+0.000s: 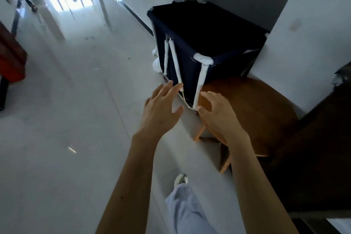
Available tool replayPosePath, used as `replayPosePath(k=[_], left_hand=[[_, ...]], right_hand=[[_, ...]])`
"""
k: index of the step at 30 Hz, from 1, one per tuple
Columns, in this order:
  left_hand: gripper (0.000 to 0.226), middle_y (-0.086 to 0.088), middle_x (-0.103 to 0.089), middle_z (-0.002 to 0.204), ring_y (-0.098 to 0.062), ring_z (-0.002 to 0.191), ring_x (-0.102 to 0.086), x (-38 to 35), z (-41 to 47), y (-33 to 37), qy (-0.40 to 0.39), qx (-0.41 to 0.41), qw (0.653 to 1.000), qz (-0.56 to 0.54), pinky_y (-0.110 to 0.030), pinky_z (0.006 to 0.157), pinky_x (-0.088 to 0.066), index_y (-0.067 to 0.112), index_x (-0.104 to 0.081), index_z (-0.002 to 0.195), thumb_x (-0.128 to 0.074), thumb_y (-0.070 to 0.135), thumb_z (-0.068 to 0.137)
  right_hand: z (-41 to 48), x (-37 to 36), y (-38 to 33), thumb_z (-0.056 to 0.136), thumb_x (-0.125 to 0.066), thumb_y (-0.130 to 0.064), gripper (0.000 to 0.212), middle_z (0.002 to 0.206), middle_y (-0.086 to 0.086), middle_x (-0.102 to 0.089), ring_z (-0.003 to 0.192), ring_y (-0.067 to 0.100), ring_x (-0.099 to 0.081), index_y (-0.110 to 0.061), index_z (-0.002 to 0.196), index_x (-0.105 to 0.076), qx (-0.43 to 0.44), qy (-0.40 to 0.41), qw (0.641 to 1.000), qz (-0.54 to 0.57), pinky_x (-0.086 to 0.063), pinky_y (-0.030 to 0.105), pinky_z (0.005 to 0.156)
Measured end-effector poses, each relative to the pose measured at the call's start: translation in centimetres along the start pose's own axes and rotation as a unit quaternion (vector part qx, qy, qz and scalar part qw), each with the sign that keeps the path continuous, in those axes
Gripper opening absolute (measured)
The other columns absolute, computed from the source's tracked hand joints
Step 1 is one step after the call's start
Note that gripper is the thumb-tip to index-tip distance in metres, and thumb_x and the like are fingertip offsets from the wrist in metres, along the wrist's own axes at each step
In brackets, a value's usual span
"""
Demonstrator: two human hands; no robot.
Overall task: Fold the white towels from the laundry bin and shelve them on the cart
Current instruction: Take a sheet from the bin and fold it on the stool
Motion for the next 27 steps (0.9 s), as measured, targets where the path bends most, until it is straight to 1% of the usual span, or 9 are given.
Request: replayPosePath(k=[4,6,9,11,14,16,19,23,27], left_hand=[[0.061,0.003,-0.020,0.157,-0.019,0.145,-0.011,0.1,8.2,-2.5,-0.001,-0.006,1.000,0.008,-0.043,0.115,-0.021,0.031,-0.026,0.147,-0.054,0.033,0.093],[0.060,0.003,-0.020,0.157,-0.019,0.145,-0.012,0.6,12.4,-3.5,0.000,-0.001,1.000,0.012,-0.043,0.115,-0.021,0.031,-0.026,0.147,-0.054,0.034,0.093],[0.060,0.004,-0.021,0.156,-0.019,0.145,-0.013,1.9,18.1,-5.0,0.014,0.000,1.000,0.009,-0.042,0.116,-0.021,0.030,-0.027,0.147,-0.053,0.035,0.093],[0.059,0.004,-0.023,0.155,-0.019,0.144,-0.016,2.8,21.4,-6.3,0.025,0.004,1.000,0.005,-0.043,0.116,-0.023,0.028,-0.029,0.146,-0.054,0.034,0.093],[0.059,0.005,-0.026,0.154,-0.018,0.142,-0.023,4.0,25.5,-8.8,0.037,0.020,0.999,-0.004,-0.040,0.113,-0.026,0.028,-0.030,0.146,-0.055,0.033,0.093],[0.059,0.005,-0.027,0.154,-0.018,0.141,-0.025,4.5,28.6,-10.6,0.042,0.024,0.999,-0.008,-0.039,0.112,-0.027,0.028,-0.030,0.146,-0.054,0.034,0.093],[0.059,0.004,-0.025,0.155,-0.018,0.142,-0.024,4.9,33.6,-13.4,0.029,0.022,0.999,-0.004,-0.040,0.113,-0.027,0.029,-0.028,0.146,-0.054,0.034,0.093],[0.059,0.004,-0.023,0.155,-0.019,0.142,-0.023,5.7,41.1,-18.3,0.018,0.017,1.000,0.013,-0.042,0.114,-0.026,0.031,-0.026,0.147,-0.052,0.034,0.094],[0.059,0.007,-0.019,0.157,-0.016,0.145,-0.015,6.4,48.5,-22.8,-0.014,0.011,0.999,0.031,-0.041,0.114,-0.020,0.033,-0.023,0.147,-0.050,0.037,0.095]], right_hand=[[9.0,-0.9,0.1,0.092,-0.055,-0.025,0.050,0.144,0.006,-0.042,0.136,0.021,-0.032,-0.013,0.139,-0.042,0.016,0.016,0.999,0.022,-0.025,0.037,0.114],[13.8,-1.0,-0.3,0.092,-0.055,-0.026,0.050,0.144,0.006,-0.042,0.135,0.021,-0.034,-0.013,0.139,-0.043,0.016,0.008,0.999,0.032,-0.028,0.037,0.113],[20.6,-0.8,-1.5,0.092,-0.054,-0.026,0.051,0.146,0.007,-0.040,0.138,0.021,-0.030,-0.013,0.140,-0.042,0.034,0.006,0.999,0.022,-0.023,0.036,0.115],[24.5,-0.9,-2.6,0.093,-0.054,-0.025,0.050,0.146,0.006,-0.041,0.137,0.020,-0.031,-0.014,0.140,-0.042,0.046,0.005,0.999,0.020,-0.022,0.032,0.113],[29.1,-2.0,-4.3,0.094,-0.052,-0.025,0.048,0.144,0.003,-0.042,0.135,0.018,-0.033,-0.015,0.140,-0.041,0.062,-0.032,0.997,0.021,-0.026,0.027,0.108],[32.5,-2.7,-5.2,0.094,-0.053,-0.025,0.049,0.144,0.003,-0.041,0.135,0.018,-0.032,-0.016,0.140,-0.041,0.068,-0.038,0.997,0.020,-0.026,0.027,0.107],[37.9,-4.1,-6.4,0.093,-0.055,-0.026,0.050,0.146,0.003,-0.040,0.137,0.018,-0.031,-0.016,0.140,-0.041,0.067,-0.034,0.997,0.016,-0.025,0.028,0.110],[45.6,-6.4,-8.7,0.093,-0.055,-0.026,0.050,0.147,0.003,-0.038,0.138,0.017,-0.029,-0.015,0.140,-0.042,0.073,-0.031,0.997,0.007,-0.024,0.026,0.109],[53.2,-7.5,-10.6,0.094,-0.054,-0.025,0.050,0.151,0.003,-0.032,0.140,0.015,-0.024,-0.016,0.141,-0.040,0.060,-0.029,0.998,-0.006,-0.019,0.025,0.111]])
Point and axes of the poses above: each hand's wrist, its own z-axis towards the middle knuckle, its own x-axis out of the back of the hand, y = z × x, the point moved 5 cm from there along z, towards the middle knuckle
